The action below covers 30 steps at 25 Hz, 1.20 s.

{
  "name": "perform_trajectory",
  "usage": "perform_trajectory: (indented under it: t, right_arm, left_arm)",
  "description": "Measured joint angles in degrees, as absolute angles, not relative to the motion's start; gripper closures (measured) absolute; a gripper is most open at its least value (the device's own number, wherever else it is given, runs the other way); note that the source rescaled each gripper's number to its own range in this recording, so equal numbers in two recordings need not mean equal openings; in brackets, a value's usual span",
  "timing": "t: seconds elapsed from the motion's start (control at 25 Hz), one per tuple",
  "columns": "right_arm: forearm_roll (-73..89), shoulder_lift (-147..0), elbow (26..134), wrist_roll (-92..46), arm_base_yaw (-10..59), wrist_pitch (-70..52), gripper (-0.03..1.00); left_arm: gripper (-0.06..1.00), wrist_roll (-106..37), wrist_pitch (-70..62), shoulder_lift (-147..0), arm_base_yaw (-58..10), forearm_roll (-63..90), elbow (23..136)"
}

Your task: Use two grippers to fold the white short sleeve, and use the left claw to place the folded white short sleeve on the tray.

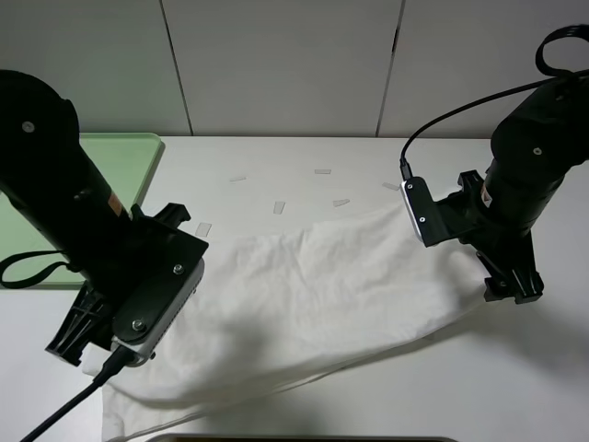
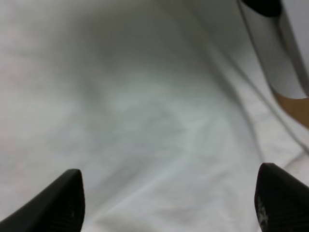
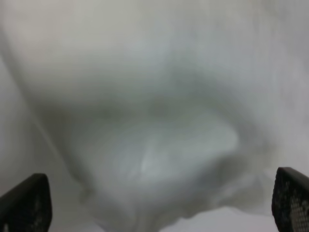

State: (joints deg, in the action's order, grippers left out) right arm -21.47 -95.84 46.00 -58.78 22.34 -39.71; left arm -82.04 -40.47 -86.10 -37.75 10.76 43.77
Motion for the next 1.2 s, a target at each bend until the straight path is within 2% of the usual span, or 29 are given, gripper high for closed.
perform_trajectory:
  t: [0.28,0.56,0.92,0.96,1.04,1.12,1.2]
  right_arm:
    - [-33.4,-93.2,46.3,-46.9,22.3,-38.4,-0.03]
    - [-35.2,-87.6,46.5,-41.4,22.3,-35.6,-0.03]
    - [-36.9,-75.1,46.5,-32.4,22.3,-31.4,-0.03]
    - [-36.9,-73.3,46.5,-31.1,22.3,-30.9,-0.03]
    - [-36.9,-68.8,46.5,-28.4,22.3,-30.1,-0.03]
    - [-36.9,-65.9,46.5,-26.8,22.3,-29.8,-0.03]
    - [-36.6,-62.1,46.5,-25.4,22.3,-29.5,-0.03]
  left_arm:
    - [0.22,-73.9,-30.6,-84.3,-37.8,4.1,43.8]
    - [0.22,-62.2,-17.7,-76.1,-37.8,-4.5,43.8]
    - [0.22,-60.8,-14.1,-64.0,-37.8,-5.3,43.7]
    - [0.2,-60.8,-14.1,-63.0,-37.8,-5.3,43.7]
    - [0.09,-60.7,-14.1,-58.4,-37.8,-5.3,43.7]
    - [0.02,-60.3,-14.1,-56.0,-37.8,-5.3,43.6]
    - [-0.02,-59.1,-14.1,-53.5,-37.8,-5.3,43.6]
